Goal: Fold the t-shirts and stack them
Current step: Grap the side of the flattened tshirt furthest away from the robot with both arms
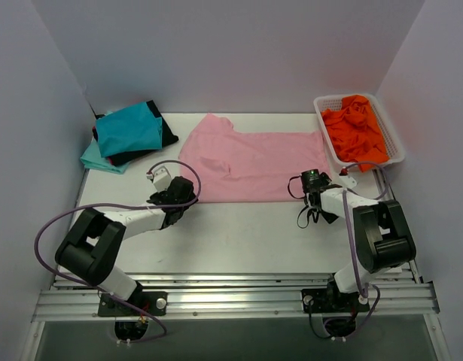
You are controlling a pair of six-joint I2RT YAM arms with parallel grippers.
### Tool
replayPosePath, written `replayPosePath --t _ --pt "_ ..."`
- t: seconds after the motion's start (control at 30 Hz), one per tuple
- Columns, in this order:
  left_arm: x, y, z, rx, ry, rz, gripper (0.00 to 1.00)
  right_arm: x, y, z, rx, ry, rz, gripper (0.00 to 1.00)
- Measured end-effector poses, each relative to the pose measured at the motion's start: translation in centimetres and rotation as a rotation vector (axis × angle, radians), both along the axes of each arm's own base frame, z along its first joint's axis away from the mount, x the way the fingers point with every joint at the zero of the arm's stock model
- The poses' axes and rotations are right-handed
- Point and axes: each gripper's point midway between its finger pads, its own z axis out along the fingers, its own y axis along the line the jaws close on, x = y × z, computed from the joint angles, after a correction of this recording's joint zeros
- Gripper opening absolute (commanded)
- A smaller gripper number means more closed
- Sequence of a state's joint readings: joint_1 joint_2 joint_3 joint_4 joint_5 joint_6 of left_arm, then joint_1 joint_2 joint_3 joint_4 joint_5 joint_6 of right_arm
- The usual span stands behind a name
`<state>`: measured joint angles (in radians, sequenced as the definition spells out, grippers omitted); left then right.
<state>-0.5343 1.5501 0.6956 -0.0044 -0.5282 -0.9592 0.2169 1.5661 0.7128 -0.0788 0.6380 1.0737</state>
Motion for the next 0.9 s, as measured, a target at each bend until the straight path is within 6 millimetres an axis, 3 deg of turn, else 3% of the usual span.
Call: replayPosePath --t 0.1,0.13,0.23,0.4,0.53,0.77,0.9 --pt "0.4 0.0 -0.3 -0.001 -0.010 0.009 0.56 0.4 -0.5 -0.1 0.006 -0.013 -0.019 0.95" --pt "0.5 0.1 -0.4 0.001 -0.011 0.012 0.37 0.6 -0.7 -0.1 0.009 -0.019 -0.027 0.95" --pt "0.7 0.2 -0.9 0.004 -0.007 0.019 0.22 0.9 -1.3 0.1 0.016 -0.036 -0.044 0.94" --pt "1.2 0.4 -1.0 -0.003 -0.015 0.030 0.20 1.3 -1.2 0.1 0.033 -0.051 -0.042 0.91" --pt "1.3 0.5 -1.0 -0.005 -0.014 0.032 0.16 1.6 -0.7 -0.2 0.055 -0.058 -0.020 0.82" --pt "1.7 0.8 -1.0 -0.018 -0.015 0.040 0.13 2.3 -0.2 -0.1 0.075 -0.081 0.003 0.80" --pt "1.8 1.0 -1.0 -0.025 -0.018 0.044 0.12 2.5 -0.2 -0.1 0.077 -0.091 0.007 0.71"
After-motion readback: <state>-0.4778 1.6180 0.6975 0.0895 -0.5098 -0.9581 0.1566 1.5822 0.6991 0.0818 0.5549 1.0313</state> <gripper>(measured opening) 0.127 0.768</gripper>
